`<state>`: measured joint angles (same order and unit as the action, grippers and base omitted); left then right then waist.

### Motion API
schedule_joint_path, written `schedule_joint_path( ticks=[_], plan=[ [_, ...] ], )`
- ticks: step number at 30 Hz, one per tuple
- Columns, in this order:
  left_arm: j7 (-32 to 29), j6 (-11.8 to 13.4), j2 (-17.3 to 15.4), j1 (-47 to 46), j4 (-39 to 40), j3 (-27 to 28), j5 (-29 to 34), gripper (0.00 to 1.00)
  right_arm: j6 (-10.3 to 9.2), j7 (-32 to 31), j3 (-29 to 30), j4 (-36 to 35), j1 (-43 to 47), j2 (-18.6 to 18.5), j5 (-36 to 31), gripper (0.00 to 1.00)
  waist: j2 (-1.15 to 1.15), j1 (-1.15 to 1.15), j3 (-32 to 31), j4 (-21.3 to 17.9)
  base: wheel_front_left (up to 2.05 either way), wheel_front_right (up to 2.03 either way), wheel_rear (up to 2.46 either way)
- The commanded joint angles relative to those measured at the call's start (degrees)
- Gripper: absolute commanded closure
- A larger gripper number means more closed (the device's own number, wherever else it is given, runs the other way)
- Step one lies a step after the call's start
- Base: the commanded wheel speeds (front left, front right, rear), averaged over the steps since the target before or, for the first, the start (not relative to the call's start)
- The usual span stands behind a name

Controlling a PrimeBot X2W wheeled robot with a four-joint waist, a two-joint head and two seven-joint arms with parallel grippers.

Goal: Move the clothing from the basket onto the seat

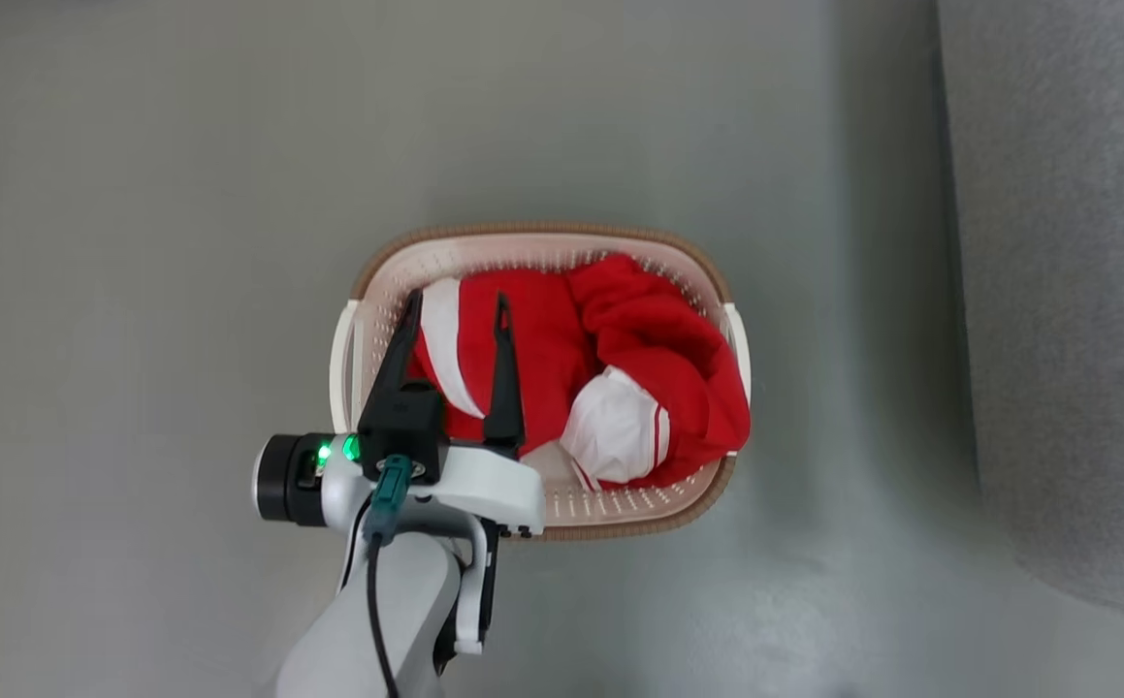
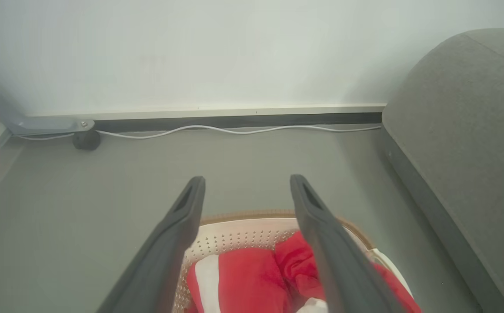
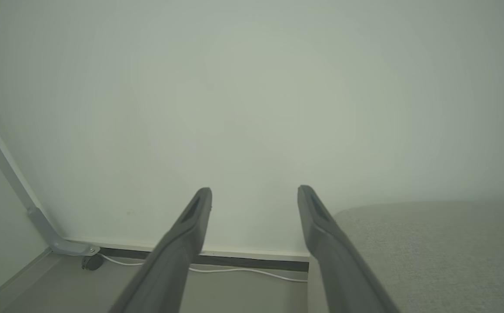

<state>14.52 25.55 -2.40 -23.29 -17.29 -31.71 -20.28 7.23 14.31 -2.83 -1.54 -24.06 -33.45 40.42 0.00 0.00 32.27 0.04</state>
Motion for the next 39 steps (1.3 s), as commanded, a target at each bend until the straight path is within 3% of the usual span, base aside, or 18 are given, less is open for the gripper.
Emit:
schedule_joint_path(
  ticks=[1, 5, 14, 26, 39],
  plan=[
    [0.48, 1.04, -0.48, -1.80, 0.89, 0.50, -0.46, 0.00, 0.25, 0.69, 0.15, -2.30, 0.11, -2.34, 0.58, 0.00, 0.00, 0.00, 4.13, 0.14, 0.00, 0.00, 0.00],
    [0.48, 2.37, -0.48, -5.51, -1.35, -3.95, -2.41, 0.00, 0.25, 0.69, 1.43, -5.45, -0.66, -3.39, 1.62, 0.00, 0.00, 0.00, 9.13, -0.07, 0.00, 0.00, 0.00],
    [0.48, 1.73, -0.48, -14.78, -10.42, -10.78, -7.11, 0.00, 0.25, 0.69, 2.54, -9.95, -2.89, -5.54, 2.65, 0.00, 0.00, 0.00, 17.20, -1.40, 0.00, 0.00, 0.00],
    [0.18, 1.79, -0.48, -27.86, -31.25, -22.71, -18.51, 0.00, 0.25, 0.69, 1.46, -13.61, -5.64, -5.41, 2.91, 0.00, 0.00, 0.00, 22.52, -3.86, 0.00, 0.00, 0.00],
    [-12.11, 7.06, -0.48, -36.56, -38.67, -34.47, -30.22, 0.00, 0.25, 0.69, 0.70, -15.85, -6.97, -4.67, 3.08, 0.00, 0.00, 0.00, 25.38, -5.60, 0.00, 0.00, 0.00]
  ],
)
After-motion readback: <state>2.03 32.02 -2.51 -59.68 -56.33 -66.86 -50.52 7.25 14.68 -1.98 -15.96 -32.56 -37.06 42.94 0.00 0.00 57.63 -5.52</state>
